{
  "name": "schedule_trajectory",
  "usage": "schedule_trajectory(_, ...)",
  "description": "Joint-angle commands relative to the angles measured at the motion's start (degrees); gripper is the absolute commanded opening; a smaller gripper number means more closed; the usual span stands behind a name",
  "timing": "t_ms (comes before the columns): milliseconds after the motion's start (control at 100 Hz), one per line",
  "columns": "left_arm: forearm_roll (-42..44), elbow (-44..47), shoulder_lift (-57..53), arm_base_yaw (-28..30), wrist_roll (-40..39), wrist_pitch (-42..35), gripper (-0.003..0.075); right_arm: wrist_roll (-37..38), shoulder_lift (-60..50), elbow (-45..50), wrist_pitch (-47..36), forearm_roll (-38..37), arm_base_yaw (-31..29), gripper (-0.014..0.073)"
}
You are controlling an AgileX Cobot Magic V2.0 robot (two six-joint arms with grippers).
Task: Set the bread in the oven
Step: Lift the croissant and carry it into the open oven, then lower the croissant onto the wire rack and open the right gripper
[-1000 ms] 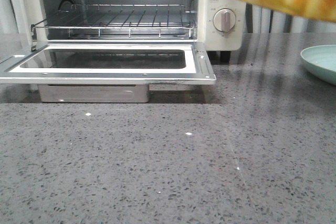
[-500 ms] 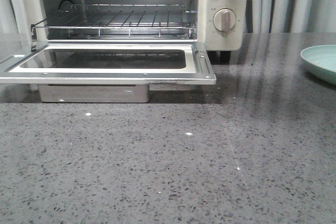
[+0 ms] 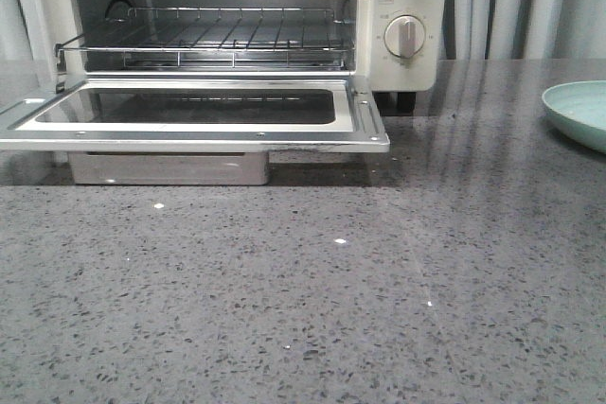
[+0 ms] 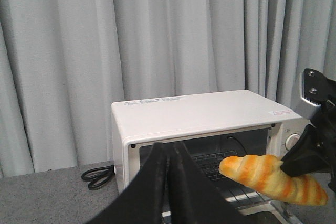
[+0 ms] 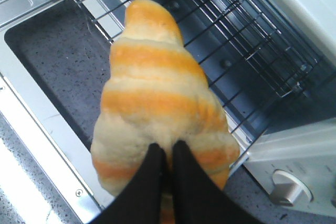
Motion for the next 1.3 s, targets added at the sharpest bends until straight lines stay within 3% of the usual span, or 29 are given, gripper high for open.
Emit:
schedule_trajectory(0, 0.40, -1.81, 0.47, 0.20, -0.05, -3.95, -0.0021, -1.40, -0.55, -3.65, -3.67, -0.92, 0.91, -0.0071)
schedule_trajectory(190, 0.52, -1.81, 0.47, 0.20, -0.05, -3.87, -0.0021, -2.19, 2.61, -5.73, -5.63, -1.05, 1.74, -0.0071)
schedule_trajectory(1020, 0.59, -1.81, 0.47, 0.20, -0.05, -2.49, -0.0021, -2.19, 8.25, -5.76, -17.09, -20.28, 2.17, -0.0069)
schedule_trajectory(1290, 0.59, -1.81, 0.47, 0.20, -0.05, -2.49, -0.0021, -2.19, 10.62, -5.76, -18.59, -22.75, 2.07, -0.0069)
